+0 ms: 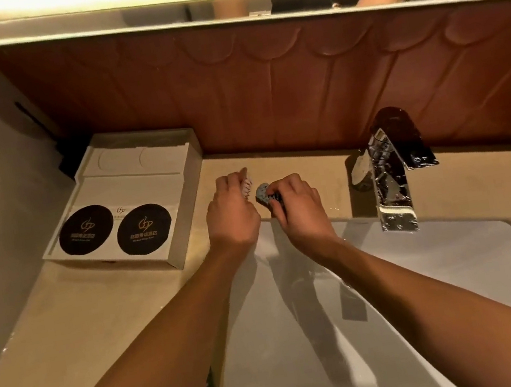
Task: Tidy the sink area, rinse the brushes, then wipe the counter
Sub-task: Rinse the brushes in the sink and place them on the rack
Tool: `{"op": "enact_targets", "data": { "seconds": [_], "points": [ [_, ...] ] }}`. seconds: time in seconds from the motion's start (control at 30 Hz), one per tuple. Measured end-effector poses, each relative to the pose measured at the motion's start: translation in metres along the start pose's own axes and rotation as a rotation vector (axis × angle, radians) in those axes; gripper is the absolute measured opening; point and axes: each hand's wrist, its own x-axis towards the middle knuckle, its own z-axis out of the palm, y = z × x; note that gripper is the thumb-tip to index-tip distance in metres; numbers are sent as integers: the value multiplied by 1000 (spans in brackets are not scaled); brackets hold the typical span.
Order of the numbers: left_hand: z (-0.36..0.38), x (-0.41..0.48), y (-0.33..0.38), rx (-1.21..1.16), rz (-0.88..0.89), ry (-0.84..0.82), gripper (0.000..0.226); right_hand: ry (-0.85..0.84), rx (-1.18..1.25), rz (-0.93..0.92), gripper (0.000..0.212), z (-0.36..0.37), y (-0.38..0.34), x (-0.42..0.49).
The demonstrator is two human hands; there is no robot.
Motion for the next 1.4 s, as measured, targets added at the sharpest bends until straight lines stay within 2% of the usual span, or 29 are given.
{"op": "enact_targets", "data": {
  "seconds": [0.1, 0.2, 0.27, 0.43, 0.6, 0.9, 1.07, 1.2, 1.4],
  "points": [
    [-8, -33, 14, -77, 44, -78, 33, 39, 16, -22, 22, -20, 2, -32],
    [-18, -72, 35, -160, 87, -155, 28, 56, -37, -52, 19, -43, 0, -71],
    [-18, -91, 50, -200, 84, -215, 32, 56, -39, -29, 16, -59, 2, -95],
    [-8, -142, 96, -161, 164, -349, 62, 88, -116, -30, 16, -103, 19, -163],
    [10, -184, 135, -134, 226, -436, 58, 54, -223, -50, 20, -138, 44, -223],
    [48, -238, 215, -266, 278, -440, 47, 151, -250, 106, 26, -205, 93, -291],
    [72, -257, 264, -280, 389, -452, 35, 203, -268, 255, 37, -239, 130, -322],
    [88, -268, 292, -290, 481, -480, 31, 207, -300, 323, 55, -264, 161, -340],
    [113, -279, 327, -292, 571, -557, 27, 208, -372, 372, 56, -298, 206, -347]
  ]
}}
